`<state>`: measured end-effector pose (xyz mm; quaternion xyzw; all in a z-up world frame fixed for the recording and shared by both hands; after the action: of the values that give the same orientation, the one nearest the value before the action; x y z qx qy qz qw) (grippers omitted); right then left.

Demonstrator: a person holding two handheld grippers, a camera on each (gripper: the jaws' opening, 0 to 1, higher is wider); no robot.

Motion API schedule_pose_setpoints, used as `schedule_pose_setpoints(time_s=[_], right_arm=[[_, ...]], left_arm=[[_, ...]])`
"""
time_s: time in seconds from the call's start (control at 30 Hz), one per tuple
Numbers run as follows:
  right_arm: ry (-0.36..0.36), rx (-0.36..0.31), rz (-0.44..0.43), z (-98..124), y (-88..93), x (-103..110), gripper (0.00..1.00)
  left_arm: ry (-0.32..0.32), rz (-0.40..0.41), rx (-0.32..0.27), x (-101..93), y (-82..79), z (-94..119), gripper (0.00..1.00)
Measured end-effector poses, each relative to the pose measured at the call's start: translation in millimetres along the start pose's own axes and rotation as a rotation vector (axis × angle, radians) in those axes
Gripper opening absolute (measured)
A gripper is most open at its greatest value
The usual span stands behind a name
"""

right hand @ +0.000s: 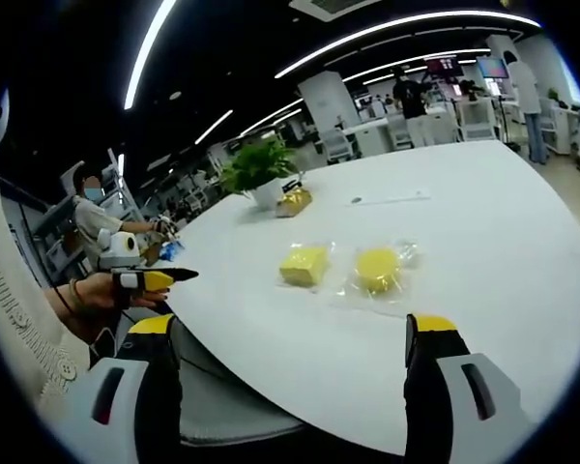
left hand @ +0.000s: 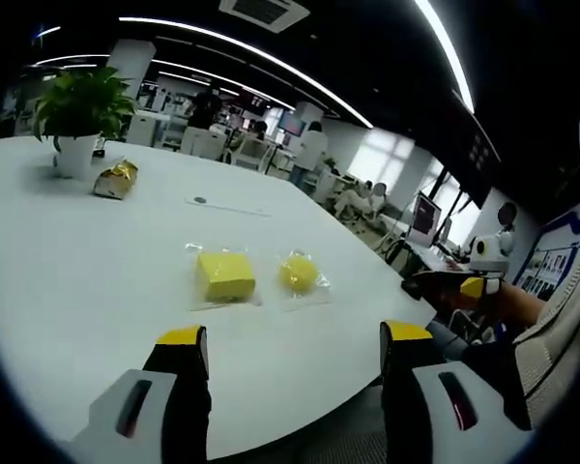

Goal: Compare the silicone blocks by pressing each to a similar depth, holding the contact briefly, and releasing to observe deformation and rebound differences across the visible hardness samples.

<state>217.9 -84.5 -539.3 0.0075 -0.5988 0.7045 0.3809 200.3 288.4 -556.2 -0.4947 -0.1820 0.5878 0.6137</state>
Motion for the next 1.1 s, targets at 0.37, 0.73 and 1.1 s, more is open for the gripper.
schedule_pose_setpoints(time_s=[0.37, 0.73, 1.1], right_arm=[[0.004, 0.009, 0.001, -0.1, 1.3, 2.8, 0.91], [0.007, 0.016, 0.005, 1.2, 4.5, 3.5, 0.91], [0.013, 0.009, 0.015, 1.5, -1.1, 1.8, 0.91]], left_arm=[[0.012, -0.012, -0.020, -2.5, -4.6, 6.2, 0.73], [0.006, -0.032, -0.006, -0.2, -3.9, 9.3, 0.74], [-0.001, -0.024, -0.015, 2.8, -3.7, 10.3, 0.75]])
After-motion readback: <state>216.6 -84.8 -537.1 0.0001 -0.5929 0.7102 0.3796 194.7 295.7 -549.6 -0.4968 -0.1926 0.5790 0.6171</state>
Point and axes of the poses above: the point that each gripper's makers call its tool centre point, and the gripper's own axes: z roughly backward along the fingers, x roughly to its left, y roughly out of its underside, the point moved 10 cm from there along z, roughly backward along the fingers, and after that the axes turned 12 degrees about -y, right-handed, at the moved point
